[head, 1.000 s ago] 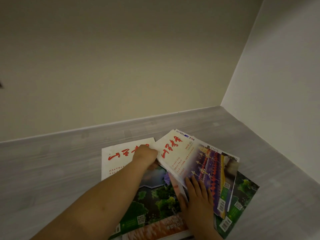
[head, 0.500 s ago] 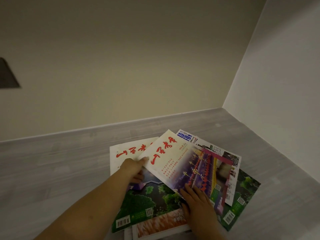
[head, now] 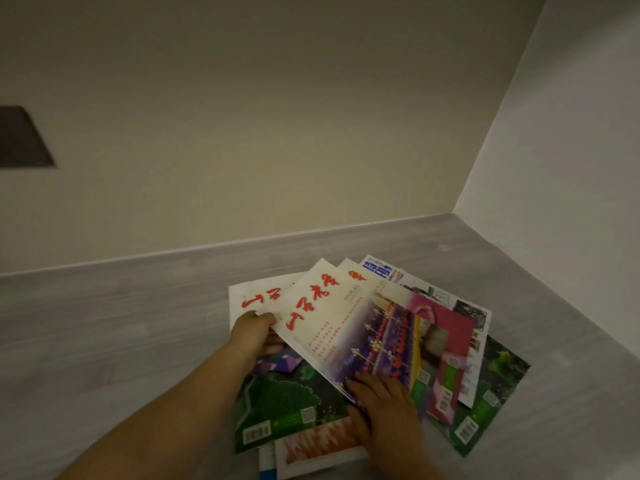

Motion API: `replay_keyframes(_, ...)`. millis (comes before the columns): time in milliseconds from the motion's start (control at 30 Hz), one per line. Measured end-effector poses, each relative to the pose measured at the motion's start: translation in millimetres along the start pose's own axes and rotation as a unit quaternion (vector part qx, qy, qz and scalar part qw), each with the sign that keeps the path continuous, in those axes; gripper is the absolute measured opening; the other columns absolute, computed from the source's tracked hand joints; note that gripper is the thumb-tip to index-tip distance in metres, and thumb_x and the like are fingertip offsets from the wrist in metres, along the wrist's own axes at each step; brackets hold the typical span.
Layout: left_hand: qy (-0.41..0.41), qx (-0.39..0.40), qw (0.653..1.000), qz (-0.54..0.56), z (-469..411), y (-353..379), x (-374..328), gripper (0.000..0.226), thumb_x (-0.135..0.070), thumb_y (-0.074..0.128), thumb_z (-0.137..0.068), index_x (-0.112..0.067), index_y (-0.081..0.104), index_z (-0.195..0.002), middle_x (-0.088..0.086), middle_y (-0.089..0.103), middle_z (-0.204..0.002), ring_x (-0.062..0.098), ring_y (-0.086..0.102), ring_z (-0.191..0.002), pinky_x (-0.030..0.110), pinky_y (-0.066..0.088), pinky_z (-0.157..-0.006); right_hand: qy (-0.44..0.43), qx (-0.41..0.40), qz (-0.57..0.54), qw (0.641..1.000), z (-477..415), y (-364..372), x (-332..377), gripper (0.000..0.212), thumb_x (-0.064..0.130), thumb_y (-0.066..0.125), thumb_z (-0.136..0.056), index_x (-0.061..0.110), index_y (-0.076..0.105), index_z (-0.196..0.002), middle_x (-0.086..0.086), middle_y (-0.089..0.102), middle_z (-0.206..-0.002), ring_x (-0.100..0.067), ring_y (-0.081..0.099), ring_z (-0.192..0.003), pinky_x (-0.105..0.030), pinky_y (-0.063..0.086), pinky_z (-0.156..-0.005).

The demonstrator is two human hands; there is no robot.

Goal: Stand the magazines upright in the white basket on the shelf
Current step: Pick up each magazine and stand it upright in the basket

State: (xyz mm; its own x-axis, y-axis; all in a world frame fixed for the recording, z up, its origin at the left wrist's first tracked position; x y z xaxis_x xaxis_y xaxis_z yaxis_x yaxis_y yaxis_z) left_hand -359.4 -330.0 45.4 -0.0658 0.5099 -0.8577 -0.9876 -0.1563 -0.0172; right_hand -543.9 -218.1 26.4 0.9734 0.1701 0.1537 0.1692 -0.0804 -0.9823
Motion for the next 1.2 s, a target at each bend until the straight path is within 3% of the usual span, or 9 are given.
replay_keyframes(200, 0.051, -0.088, 0.994, 0.038, 18, -65, -9, 0.017, 0.003, 0.035, -0.088, -0.002, 0.044, -0.101, 0.021, 0.056, -0.097, 0.032, 0.057, -0.077, 0.038, 0.050, -0.054, -0.078, 0.053, -0.004, 0.995, -12, 0, 63, 0.038, 0.064, 0.066, -0.040, 0.049, 0.068, -0.075, 0.034, 0.064, -0.080, 0.009, 0.062, -0.071, -0.009, 0.051, -0.062)
replay_keyframes(333, 0.105, -0.107, 0.989, 0.008, 30, -110, -22, 0.019, 0.006, 0.039, -0.085, -0.010, 0.048, -0.092, 0.007, 0.055, -0.073, 0.024, 0.055, -0.063, 0.030, 0.048, -0.045, -0.128, 0.092, -0.125, 0.980, -27, 14, 104, 0.037, 0.043, 0.050, -0.082, 0.033, 0.056, -0.117, 0.016, 0.054, -0.125, -0.005, 0.043, -0.118, -0.029, 0.035, -0.106)
replay_keyframes(533, 0.237, -0.074, 0.969, -0.009, 62, -188, -52, 0.024, 0.005, 0.043, -0.087, -0.017, 0.049, -0.091, 0.003, 0.060, -0.073, 0.021, 0.060, -0.070, 0.023, 0.053, -0.043, -0.033, 0.039, -0.214, 0.976, -65, 14, 168, 0.051, 0.042, 0.040, -0.090, 0.031, 0.024, -0.137, 0.009, 0.018, -0.152, -0.013, 0.018, -0.139, -0.031, 0.016, -0.116)
replay_keyframes(633, 0.335, -0.056, 0.940, -0.027, 87, -234, -72, 0.033, 0.004, 0.044, -0.087, -0.028, 0.051, -0.082, -0.002, 0.064, -0.075, 0.006, 0.066, -0.064, 0.017, 0.055, -0.048, 0.046, -0.003, -0.349, 0.936, -84, -3, 206, 0.072, 0.052, 0.053, -0.078, 0.013, 0.032, -0.135, -0.012, 0.037, -0.143, -0.029, 0.036, -0.131, -0.045, 0.032, -0.110)
replay_keyframes(733, 0.399, -0.054, 0.914, -0.054, 112, -281, -90, 0.034, 0.002, 0.046, -0.087, -0.031, 0.049, -0.080, -0.009, 0.063, -0.078, -0.007, 0.065, -0.064, 0.011, 0.054, -0.053, 0.114, -0.068, -0.440, 0.888, -105, -19, 237, 0.060, 0.012, 0.065, -0.079, 0.008, 0.036, -0.132, -0.020, 0.047, -0.132, -0.037, 0.044, -0.121, -0.045, 0.037, -0.100)
replay_keyframes(833, 0.442, -0.061, 0.891, -0.079, 131, -332, -103, 0.032, 0.001, 0.046, -0.087, -0.031, 0.050, -0.081, -0.013, 0.061, -0.082, -0.011, 0.063, -0.069, 0.007, 0.051, -0.055, 0.114, -0.024, -0.531, 0.839, -128, -30, 275, 0.069, 0.002, 0.059, -0.083, 0.010, 0.022, -0.141, -0.013, 0.037, -0.143, -0.030, 0.037, -0.128, -0.039, 0.032, -0.102)
replay_keyframes(900, 0.458, -0.074, 0.882, -0.080, 140, -369, -108, 0.032, 0.000, 0.046, -0.087, -0.031, 0.050, -0.082, -0.013, 0.061, -0.082, -0.014, 0.062, -0.069, 0.006, 0.050, -0.054, 0.086, 0.014, -0.580, 0.810, -143, -36, 307, 0.060, -0.002, 0.054, -0.084, 0.014, 0.030, -0.137, -0.010, 0.047, -0.133, -0.022, 0.048, -0.114, -0.034, 0.039, -0.092)
replay_keyframes(1033, 0.483, -0.127, 0.865, -0.061, 153, -441, -105, 0.034, 0.000, 0.048, -0.086, -0.033, 0.051, -0.082, -0.012, 0.062, -0.082, -0.013, 0.063, -0.070, 0.006, 0.051, -0.055, 0.031, 0.025, -0.554, 0.832, -167, -47, 378, 0.023, -0.007, 0.050, -0.083, 0.009, 0.057, -0.099, -0.016, 0.062, -0.098, -0.019, 0.058, -0.075, -0.024, 0.050, -0.066)
replay_keyframes(1200, 0.518, -0.226, 0.824, -0.037, 169, -512, -106, 0.038, 0.005, 0.048, -0.085, -0.032, 0.050, -0.082, -0.012, 0.060, -0.081, -0.017, 0.060, -0.068, 0.002, 0.048, -0.058, -0.008, -0.027, -0.536, 0.844, -184, -61, 470, 0.014, 0.001, 0.053, -0.084, 0.012, 0.061, -0.083, -0.009, 0.063, -0.086, -0.021, 0.058, -0.073, -0.030, 0.044, -0.072)
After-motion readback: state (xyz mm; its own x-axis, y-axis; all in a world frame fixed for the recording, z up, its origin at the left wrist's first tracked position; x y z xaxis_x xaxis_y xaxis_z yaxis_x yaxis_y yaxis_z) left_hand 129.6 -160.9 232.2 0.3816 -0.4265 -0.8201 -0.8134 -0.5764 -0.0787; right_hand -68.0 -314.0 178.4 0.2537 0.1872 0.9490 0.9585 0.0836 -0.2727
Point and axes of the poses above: each hand's wrist, its own z-axis away from the middle knuckle, its own y-axis out of the palm, x = y × z, the point moved 1 cm from there along -z, towards the middle knuckle
